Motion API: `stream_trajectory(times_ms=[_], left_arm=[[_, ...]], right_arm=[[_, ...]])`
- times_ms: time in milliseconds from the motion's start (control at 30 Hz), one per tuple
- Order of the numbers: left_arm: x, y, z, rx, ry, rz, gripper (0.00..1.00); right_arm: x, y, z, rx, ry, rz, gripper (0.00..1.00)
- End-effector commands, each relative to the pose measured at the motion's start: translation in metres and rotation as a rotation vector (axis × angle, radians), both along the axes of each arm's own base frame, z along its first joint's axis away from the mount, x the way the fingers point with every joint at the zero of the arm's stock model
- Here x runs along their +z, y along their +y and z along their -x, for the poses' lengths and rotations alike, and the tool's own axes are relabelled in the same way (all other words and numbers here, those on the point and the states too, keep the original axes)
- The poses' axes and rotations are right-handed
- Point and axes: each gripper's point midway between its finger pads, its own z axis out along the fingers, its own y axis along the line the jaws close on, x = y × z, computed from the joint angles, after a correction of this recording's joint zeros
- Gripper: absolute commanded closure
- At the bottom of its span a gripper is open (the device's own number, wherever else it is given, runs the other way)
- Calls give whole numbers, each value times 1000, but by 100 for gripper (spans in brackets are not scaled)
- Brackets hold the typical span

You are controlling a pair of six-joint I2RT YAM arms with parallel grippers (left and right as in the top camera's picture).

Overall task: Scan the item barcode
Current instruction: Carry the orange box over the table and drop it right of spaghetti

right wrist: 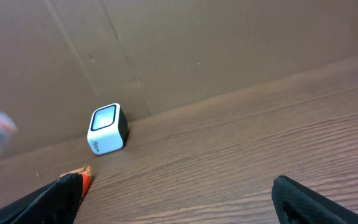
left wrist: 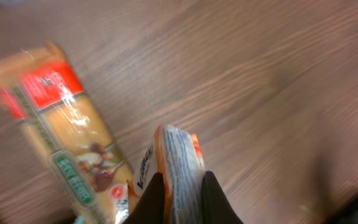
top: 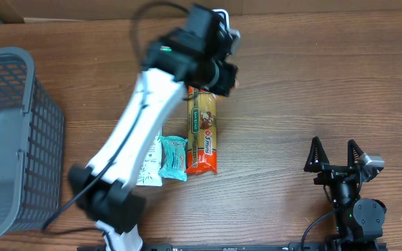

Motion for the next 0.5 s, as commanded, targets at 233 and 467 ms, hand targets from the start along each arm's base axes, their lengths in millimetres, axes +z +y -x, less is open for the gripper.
stream_trajectory(times_ms=[233,467], left_arm=[[-106,-41,44,-13,98,-86,95],[-117,-46,41,18,87,-59,70]], right_arm=[[-2,1,0,5,-1,3,0],[-2,1,0,5,-1,3,0]])
